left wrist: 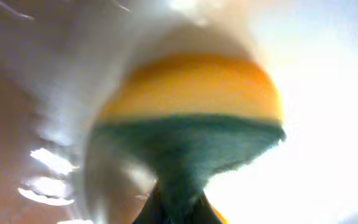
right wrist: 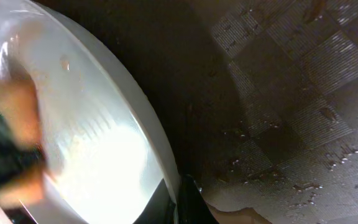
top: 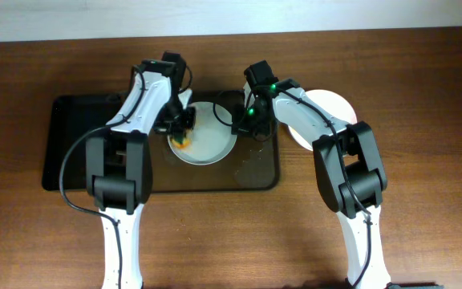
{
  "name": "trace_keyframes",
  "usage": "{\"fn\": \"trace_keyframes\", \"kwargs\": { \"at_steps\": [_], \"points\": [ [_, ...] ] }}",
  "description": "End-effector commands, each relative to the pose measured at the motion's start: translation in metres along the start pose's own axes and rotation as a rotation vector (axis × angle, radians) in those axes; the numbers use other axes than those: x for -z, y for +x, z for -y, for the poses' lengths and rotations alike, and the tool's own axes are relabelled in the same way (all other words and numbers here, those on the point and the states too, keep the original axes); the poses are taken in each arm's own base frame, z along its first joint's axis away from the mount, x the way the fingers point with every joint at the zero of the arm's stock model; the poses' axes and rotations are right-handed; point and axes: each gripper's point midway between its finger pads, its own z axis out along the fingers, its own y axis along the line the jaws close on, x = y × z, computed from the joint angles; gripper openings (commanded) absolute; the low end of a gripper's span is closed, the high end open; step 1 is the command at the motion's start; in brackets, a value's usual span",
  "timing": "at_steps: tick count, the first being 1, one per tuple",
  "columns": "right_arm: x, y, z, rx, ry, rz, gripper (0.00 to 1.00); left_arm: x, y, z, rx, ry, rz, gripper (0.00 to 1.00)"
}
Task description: Clean dirty plates on tray and stack at the side
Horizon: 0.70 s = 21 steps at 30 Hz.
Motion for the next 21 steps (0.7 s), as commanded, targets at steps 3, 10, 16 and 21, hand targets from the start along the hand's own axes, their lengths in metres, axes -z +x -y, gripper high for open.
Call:
{"fn": "trace_keyframes", "kwargs": {
  "at_steps": [3,10,16,21],
  "points": [
    [-0.022,0.019,0.020,-0.037,0.058,-0.056,0.04,-0.026,0.026,0.080,-0.246,0.518,-0.096,0.00],
    [-0.022,0.018,0.020,-0.036,0.057,-0.054,0.04,-0.047,-0.048,0.015,0.044,0.106,0.138,0.01],
    [-0.022,0.020,0.024,-0.041,0.079,-0.056,0.04,-0.037,-0.048,-0.061,0.336,-0.323,0.209,0.01],
    [-0.022,0.018,0.023,-0.038,0.076,-0.051,0.04,-0.045,0.031,-0.023,0.208,-0.143,-0.165,0.01]
  ]
}}
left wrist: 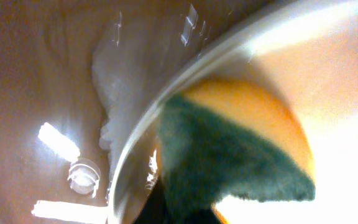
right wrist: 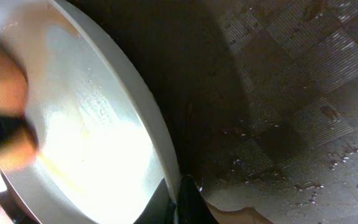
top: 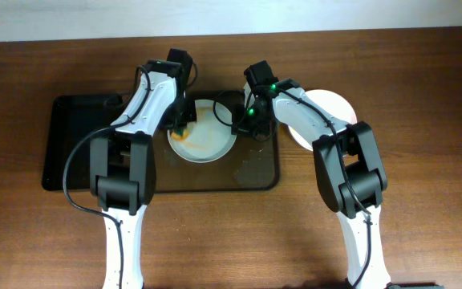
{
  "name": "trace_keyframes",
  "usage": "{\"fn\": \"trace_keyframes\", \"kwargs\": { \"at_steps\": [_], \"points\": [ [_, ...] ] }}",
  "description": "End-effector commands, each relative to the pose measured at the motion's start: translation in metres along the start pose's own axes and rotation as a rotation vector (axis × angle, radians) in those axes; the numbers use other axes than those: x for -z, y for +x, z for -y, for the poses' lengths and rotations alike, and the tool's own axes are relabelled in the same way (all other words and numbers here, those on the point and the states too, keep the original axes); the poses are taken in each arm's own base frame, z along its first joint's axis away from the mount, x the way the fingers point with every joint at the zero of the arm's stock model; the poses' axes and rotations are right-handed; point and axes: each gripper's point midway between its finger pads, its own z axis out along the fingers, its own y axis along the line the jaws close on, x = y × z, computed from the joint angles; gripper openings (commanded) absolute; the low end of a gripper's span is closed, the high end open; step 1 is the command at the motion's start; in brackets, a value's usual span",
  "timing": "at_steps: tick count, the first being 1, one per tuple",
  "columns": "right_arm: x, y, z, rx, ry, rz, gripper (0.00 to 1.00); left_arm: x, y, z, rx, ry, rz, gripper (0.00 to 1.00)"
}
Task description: Clean dirty plates on tray and stack at the side
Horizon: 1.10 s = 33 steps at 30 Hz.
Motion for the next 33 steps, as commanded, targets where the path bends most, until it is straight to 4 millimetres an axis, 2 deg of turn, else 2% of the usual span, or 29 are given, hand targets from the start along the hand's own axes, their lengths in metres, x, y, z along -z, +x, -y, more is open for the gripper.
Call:
{"fn": "trace_keyframes", "kwargs": {
  "at_steps": [1,3,6,9,11,13,14,16,18,20,23,24,25,26,27,29,32,33],
  "points": [
    [-0.022,0.016,0.022,-0.031,0.073,-0.044,0.04,-0.041,0.065,0.011,-0.170,0.124,-0.313,0.01],
    [-0.022,0.015,0.021,-0.027,0.068,-0.037,0.04,-0.028,0.077,0.052,-0.335,0.393,-0.335,0.01],
    [-0.022,0.015,0.021,-0.026,0.066,-0.038,0.04,-0.012,0.075,0.095,-0.485,0.649,-0.258,0.01],
    [-0.022,0.014,0.021,-0.026,0.066,-0.037,0.04,-0.017,0.053,0.105,-0.513,0.647,-0.151,0.01],
    [-0.022,0.014,0.021,-0.026,0.066,-0.037,0.04,-0.035,0.020,0.086,-0.357,0.453,-0.071,0.01],
    [-0.022,0.015,0.021,-0.027,0.067,-0.039,0.04,-0.050,-0.011,0.045,-0.163,0.171,0.027,0.01],
    [-0.022,0.015,0.021,-0.028,0.068,-0.041,0.04,-0.052,-0.020,0.025,-0.062,0.053,0.060,0.01],
    [-0.022,0.015,0.021,-0.028,0.069,-0.041,0.04,-0.052,-0.022,0.009,0.032,-0.025,0.073,0.01],
    [-0.022,0.015,0.021,-0.028,0.069,-0.041,0.04,-0.053,-0.017,0.002,0.067,-0.045,0.053,0.01],
    [-0.022,0.016,0.022,-0.028,0.069,-0.041,0.04,-0.052,-0.004,-0.005,0.061,-0.068,-0.004,0.01],
    [-0.023,0.016,0.021,-0.028,0.069,-0.041,0.04,-0.044,0.034,-0.018,-0.169,-0.104,-0.177,0.01],
    [-0.023,0.016,0.021,-0.027,0.069,-0.040,0.04,-0.035,0.052,-0.023,-0.282,-0.103,-0.266,0.01],
    [-0.023,0.015,0.021,-0.026,0.067,-0.039,0.04,-0.030,0.060,-0.025,-0.333,-0.100,-0.306,0.01],
    [-0.023,0.015,0.020,-0.025,0.065,-0.037,0.04,-0.025,0.066,-0.022,-0.368,-0.067,-0.336,0.01],
    [-0.023,0.015,0.020,-0.025,0.064,-0.037,0.04,-0.019,0.072,-0.003,-0.437,0.064,-0.356,0.01],
    [-0.023,0.016,0.018,-0.024,0.053,-0.043,0.04,0.007,0.068,0.040,-0.522,0.341,-0.306,0.00],
    [-0.023,0.020,0.009,0.029,-0.005,-0.072,0.04,0.049,0.043,0.052,-0.512,0.434,-0.198,0.00],
    [-0.022,0.022,0.006,0.037,-0.022,-0.081,0.04,0.074,0.028,0.052,-0.509,0.453,-0.126,0.00]
  ]
}}
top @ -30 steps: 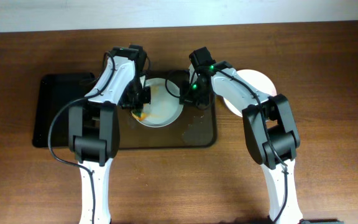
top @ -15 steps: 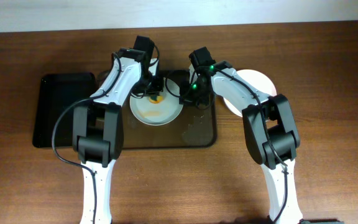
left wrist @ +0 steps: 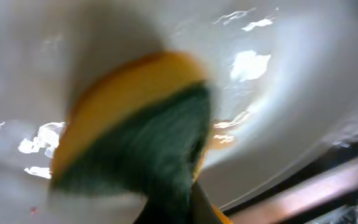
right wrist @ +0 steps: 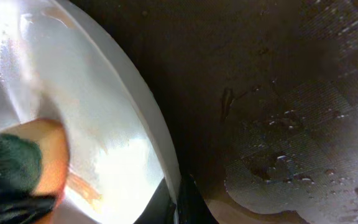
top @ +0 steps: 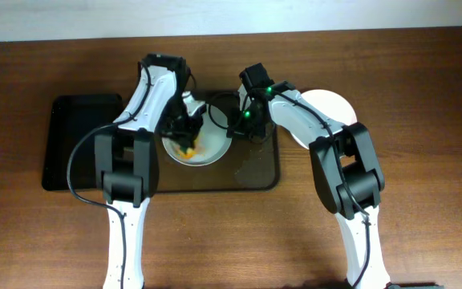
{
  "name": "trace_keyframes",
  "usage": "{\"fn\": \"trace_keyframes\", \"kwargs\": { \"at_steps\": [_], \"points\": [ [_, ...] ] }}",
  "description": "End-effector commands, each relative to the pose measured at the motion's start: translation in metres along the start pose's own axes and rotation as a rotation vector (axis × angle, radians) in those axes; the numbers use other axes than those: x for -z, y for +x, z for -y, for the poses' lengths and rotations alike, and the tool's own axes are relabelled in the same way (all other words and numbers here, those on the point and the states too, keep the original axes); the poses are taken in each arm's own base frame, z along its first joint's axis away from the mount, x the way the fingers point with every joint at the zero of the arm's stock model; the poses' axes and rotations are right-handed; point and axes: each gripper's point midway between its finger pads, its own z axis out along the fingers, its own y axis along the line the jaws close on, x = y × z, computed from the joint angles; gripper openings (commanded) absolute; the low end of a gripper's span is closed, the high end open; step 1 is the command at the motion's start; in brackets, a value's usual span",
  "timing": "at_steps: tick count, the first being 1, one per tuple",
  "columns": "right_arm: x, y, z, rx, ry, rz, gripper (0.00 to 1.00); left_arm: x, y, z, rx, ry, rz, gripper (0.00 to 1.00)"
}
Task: Clean dirty plates on tray and stack at the side
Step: 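Lift the blue-grey plate with the right gripper, left arm withdraws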
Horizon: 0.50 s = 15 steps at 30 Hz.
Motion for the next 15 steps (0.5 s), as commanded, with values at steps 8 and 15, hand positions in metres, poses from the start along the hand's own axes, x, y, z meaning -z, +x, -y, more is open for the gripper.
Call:
{"fn": "trace_keyframes", "kwargs": {
  "at_steps": [8,15],
  "points": [
    [0.044,0.003,0.008,0.066,0.142,0.067,0.04,0.174,-0.040,-0.026,0.075,0.076,0.549,0.01],
    [0.215,-0.003,-0.017,0.194,0.639,0.568,0.04,0.140,-0.040,-0.046,0.152,0.071,0.443,0.00]
  ]
}}
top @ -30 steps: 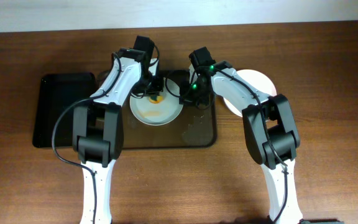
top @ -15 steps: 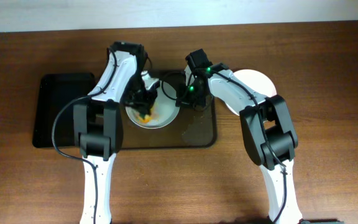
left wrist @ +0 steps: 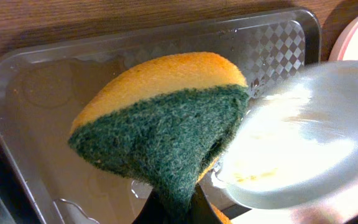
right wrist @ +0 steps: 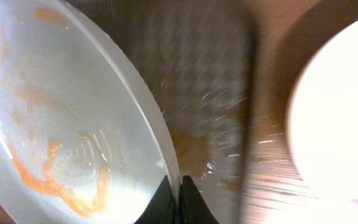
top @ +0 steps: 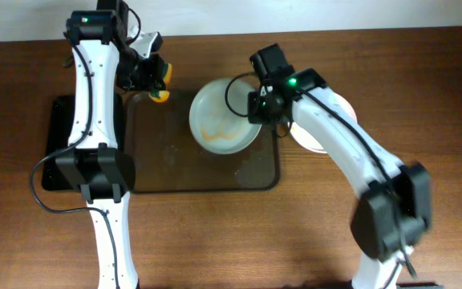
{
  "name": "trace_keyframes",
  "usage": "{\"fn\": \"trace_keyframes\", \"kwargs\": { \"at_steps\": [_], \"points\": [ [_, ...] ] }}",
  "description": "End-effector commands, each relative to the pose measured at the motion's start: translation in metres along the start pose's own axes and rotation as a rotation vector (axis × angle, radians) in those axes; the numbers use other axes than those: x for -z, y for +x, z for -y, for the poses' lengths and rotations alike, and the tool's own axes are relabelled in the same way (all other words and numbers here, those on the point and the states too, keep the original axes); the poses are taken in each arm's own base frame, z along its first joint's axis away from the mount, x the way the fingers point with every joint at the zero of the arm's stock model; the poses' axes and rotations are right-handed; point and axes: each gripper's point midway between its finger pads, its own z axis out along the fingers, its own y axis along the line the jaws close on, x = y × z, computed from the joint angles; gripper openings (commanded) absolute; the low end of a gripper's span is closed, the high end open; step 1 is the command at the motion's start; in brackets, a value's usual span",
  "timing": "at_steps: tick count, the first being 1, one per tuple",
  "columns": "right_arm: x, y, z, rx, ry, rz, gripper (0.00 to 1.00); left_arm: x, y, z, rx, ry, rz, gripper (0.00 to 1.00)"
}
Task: Clean dirty plates on tray and stack at the side
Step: 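Lift the blue-grey plate with the right gripper, left arm withdraws, then carry the plate right and lower it onto the stacked plates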
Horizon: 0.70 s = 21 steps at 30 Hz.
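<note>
A white plate smeared with orange sauce is over the clear tray. My right gripper is shut on its right rim; the right wrist view shows the fingertips pinching the plate's edge. My left gripper is shut on a yellow-and-green sponge, away from the plate by the tray's far left corner. In the left wrist view the sponge fills the middle, the plate to its right.
A second white plate lies on the wooden table right of the tray, partly under my right arm, and shows in the right wrist view. A black tray sits at the left. The clear tray's floor is wet.
My left gripper, still holding the sponge, has left the plate and now sits by the tray's far left corner. The plate has shifted right in my right gripper. Orange smears show on it.
My right gripper held the plate's rim throughout. The sponge in my left gripper was pressed on the plate's left part, then at its left rim, then near its middle. Now the sponge is off the plate, which still carries orange streaks.
</note>
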Motion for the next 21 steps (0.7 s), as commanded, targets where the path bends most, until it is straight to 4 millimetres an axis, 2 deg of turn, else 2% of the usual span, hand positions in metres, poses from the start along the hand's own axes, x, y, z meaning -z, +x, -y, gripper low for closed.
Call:
{"fn": "trace_keyframes", "kwargs": {
  "at_steps": [1,4,9,21],
  "points": [
    [0.070,-0.024,0.012,0.088,0.320,0.287,0.04,-0.027,0.007,-0.011,0.048,-0.007,-0.072,0.00],
    [0.107,-0.028,0.003,0.166,0.548,0.469,0.04,-0.041,0.014,-0.016,0.067,-0.004,-0.121,0.01],
    [0.144,-0.026,-0.012,0.222,0.731,0.634,0.04,-0.047,0.016,-0.018,0.073,-0.002,-0.136,0.01],
    [0.143,-0.021,-0.011,0.246,0.741,0.613,0.04,-0.048,0.016,-0.018,0.072,-0.002,-0.134,0.01]
  ]
}}
